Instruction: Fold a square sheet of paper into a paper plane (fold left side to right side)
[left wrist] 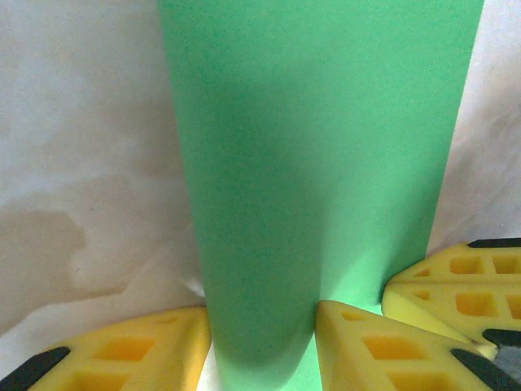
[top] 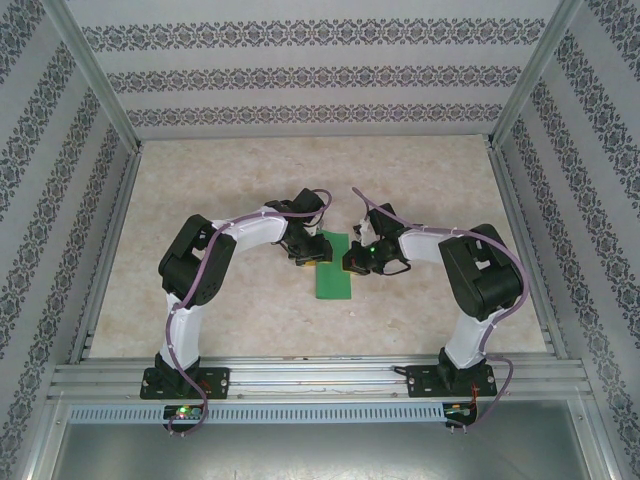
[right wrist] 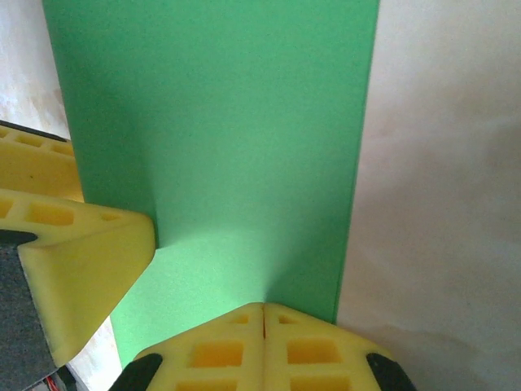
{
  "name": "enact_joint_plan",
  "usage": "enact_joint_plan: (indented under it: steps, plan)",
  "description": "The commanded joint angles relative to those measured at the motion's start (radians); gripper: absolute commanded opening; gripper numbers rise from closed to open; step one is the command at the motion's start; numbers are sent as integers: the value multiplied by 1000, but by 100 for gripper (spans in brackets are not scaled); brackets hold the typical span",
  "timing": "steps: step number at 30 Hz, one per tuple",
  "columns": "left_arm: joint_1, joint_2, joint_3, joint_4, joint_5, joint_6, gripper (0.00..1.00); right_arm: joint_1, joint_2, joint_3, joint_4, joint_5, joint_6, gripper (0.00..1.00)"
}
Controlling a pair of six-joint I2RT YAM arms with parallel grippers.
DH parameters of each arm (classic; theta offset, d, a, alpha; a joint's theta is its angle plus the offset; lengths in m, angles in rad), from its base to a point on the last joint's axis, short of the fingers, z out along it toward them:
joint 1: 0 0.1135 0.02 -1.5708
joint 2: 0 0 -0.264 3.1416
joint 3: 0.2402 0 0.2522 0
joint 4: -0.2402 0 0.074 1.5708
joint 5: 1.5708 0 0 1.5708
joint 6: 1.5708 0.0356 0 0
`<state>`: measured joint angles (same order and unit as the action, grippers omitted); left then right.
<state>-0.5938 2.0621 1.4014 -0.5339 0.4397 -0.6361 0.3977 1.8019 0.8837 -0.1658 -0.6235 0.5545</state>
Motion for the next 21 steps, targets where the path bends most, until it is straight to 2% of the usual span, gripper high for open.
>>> enact_joint_plan:
  steps: [1,8,16,21]
  plan:
    - [-23,124,-52,11,-11,-4,42,12,29,12,-33,16,-4,2]
    - [-18,55,-75,26,-51,3,45,12,64,14,-76,49,-31,0]
    - [11,-115,-104,29,-97,40,60,10,79,17,-112,84,-52,0]
    - [20,-224,-116,12,-151,78,60,10,82,17,-123,96,-57,0]
